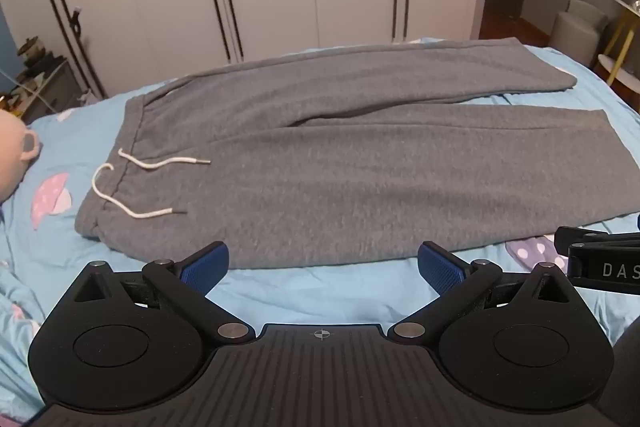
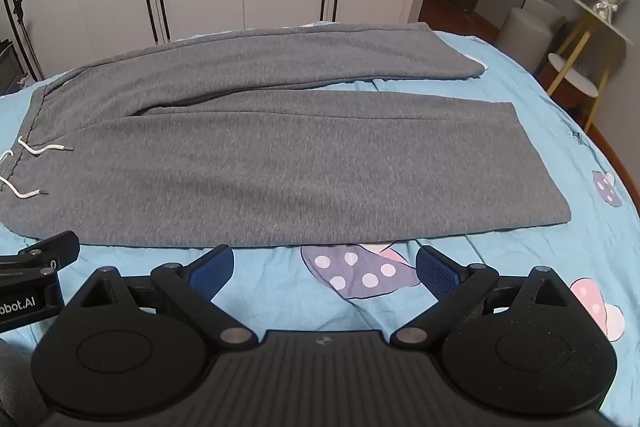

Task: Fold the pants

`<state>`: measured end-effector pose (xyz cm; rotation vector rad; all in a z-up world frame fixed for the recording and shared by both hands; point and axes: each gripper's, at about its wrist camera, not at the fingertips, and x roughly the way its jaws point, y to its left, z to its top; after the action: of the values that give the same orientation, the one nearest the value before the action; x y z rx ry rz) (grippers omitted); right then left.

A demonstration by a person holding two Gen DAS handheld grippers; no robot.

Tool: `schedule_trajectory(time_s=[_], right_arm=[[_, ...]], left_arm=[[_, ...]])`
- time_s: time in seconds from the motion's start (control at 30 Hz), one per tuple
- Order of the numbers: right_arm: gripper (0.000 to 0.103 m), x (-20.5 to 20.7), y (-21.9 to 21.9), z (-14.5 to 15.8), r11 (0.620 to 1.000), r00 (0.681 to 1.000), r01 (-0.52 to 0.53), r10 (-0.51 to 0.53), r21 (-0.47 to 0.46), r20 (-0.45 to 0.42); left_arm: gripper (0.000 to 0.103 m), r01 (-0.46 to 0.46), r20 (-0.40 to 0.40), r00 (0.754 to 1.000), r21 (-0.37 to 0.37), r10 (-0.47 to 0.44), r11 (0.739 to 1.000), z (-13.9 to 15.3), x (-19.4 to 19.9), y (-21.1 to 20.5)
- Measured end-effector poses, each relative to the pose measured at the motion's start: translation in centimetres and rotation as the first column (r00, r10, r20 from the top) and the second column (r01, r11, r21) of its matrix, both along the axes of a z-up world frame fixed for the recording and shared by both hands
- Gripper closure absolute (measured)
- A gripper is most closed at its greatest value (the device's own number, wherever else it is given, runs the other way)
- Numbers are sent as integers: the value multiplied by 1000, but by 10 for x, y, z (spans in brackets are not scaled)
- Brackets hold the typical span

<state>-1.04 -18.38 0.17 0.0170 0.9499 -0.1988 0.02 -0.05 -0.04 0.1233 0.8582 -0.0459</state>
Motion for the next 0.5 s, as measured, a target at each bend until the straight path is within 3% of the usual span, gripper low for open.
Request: schedule_trajectory(time_s=[0.5], right_arm=[[5, 1, -1, -2, 1000, 1000, -6, 6, -10, 7]], left_arm=[[0, -11, -12, 1000, -19, 11, 1000, -4, 2, 3]])
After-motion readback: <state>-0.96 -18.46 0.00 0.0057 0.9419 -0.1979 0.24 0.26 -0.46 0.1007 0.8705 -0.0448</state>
